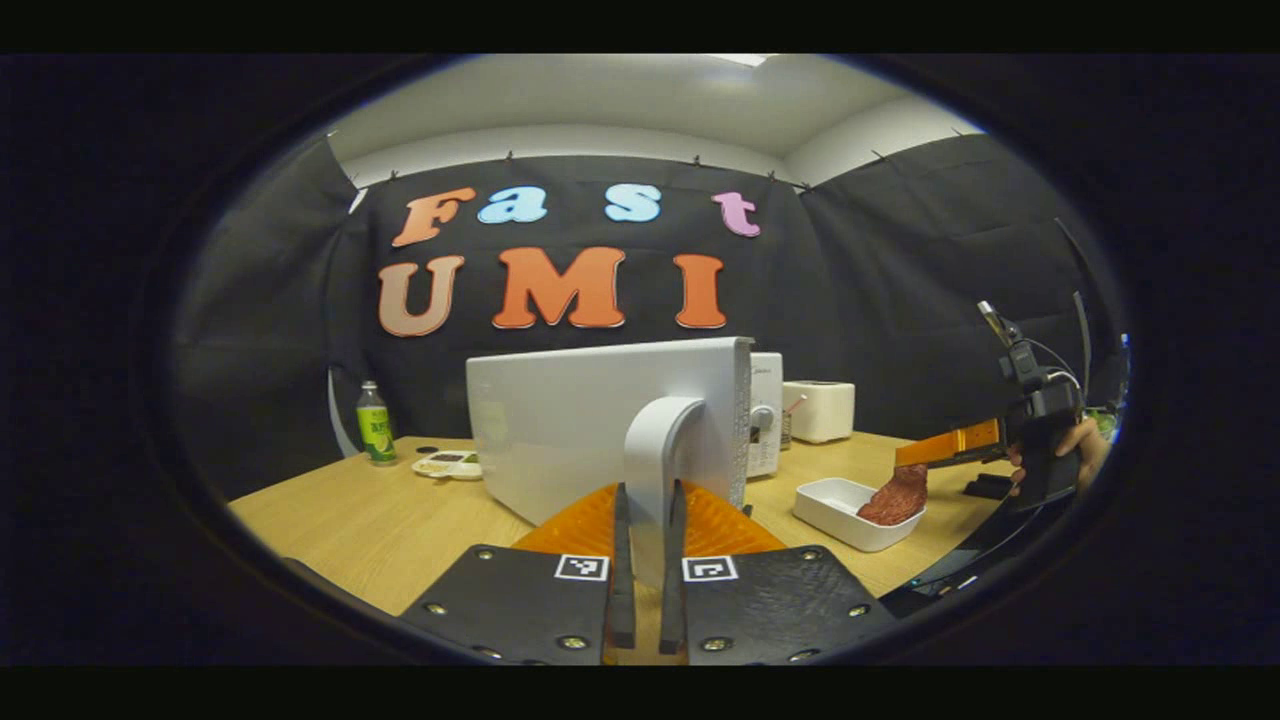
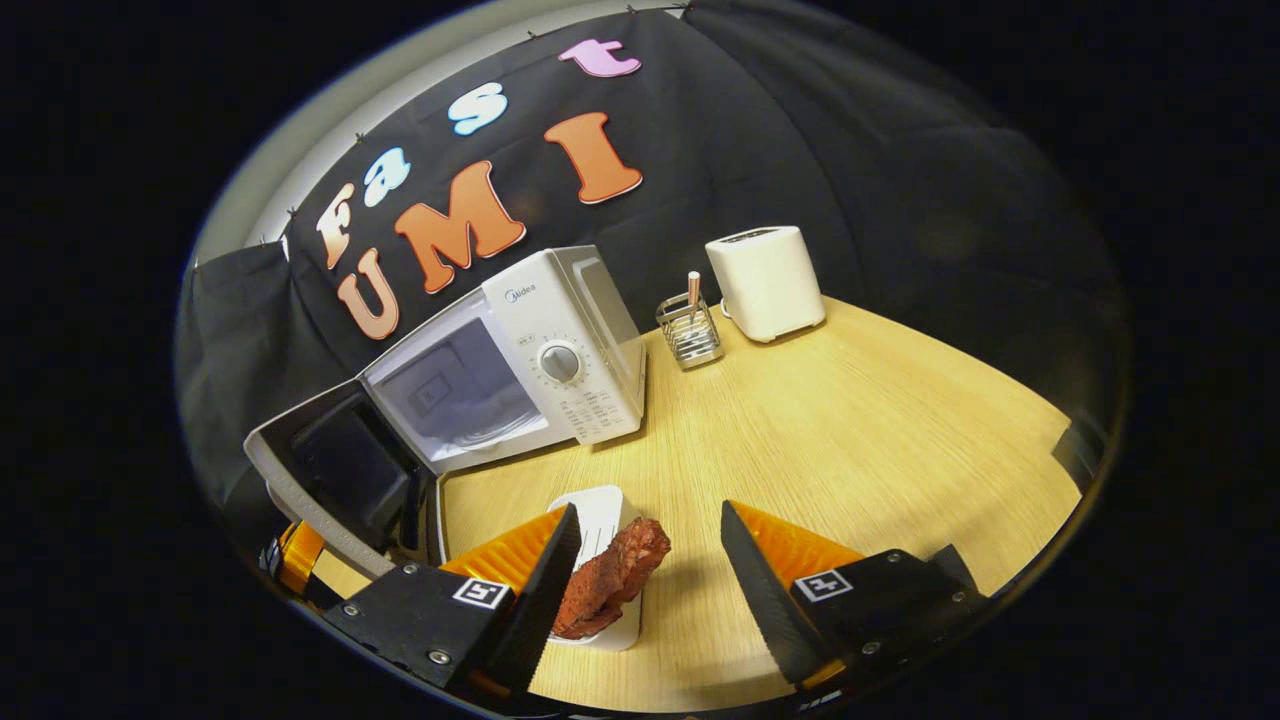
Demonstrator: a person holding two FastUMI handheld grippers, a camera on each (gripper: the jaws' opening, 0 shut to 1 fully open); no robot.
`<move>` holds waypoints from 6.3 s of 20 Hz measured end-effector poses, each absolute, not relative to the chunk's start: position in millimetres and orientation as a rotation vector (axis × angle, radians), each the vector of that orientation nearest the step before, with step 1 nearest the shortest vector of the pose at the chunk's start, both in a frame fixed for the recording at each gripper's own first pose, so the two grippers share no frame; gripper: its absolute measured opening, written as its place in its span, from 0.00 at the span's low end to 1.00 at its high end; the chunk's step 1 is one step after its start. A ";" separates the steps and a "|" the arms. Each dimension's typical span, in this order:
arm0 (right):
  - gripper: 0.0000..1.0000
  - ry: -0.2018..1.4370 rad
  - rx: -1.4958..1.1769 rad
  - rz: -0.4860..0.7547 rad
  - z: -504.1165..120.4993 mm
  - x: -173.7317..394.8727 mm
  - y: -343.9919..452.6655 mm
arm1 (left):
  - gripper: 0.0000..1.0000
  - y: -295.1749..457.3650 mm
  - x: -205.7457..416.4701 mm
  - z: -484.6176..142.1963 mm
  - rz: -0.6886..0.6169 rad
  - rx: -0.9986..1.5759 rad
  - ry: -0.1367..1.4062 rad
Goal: Open the microwave oven with the left hand, put the food in, and close the microwave oven.
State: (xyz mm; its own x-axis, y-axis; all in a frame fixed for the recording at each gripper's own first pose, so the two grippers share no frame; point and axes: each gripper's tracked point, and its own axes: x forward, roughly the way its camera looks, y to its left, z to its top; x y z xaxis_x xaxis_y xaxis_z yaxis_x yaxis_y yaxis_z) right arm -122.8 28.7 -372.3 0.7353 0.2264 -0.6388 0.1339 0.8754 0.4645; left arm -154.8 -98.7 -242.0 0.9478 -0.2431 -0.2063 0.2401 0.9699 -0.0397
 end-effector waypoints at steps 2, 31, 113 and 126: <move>0.84 0.776 0.534 0.041 -377.8 -123.5 33.5 | 0.11 -75.0 -160.9 -239.9 -0.204 0.011 0.202; 0.17 0.769 0.551 0.082 -319.2 -102.3 74.6 | 0.90 112.9 -191.6 -204.1 -0.061 0.174 0.186; 0.92 0.271 0.232 0.228 -226.7 17.5 134.6 | 0.87 -10.5 -139.0 -228.2 -0.282 -0.035 0.223; 0.92 0.238 0.185 0.134 -220.4 -11.4 43.2 | 0.15 -139.6 -76.3 -256.6 -0.456 -0.064 0.254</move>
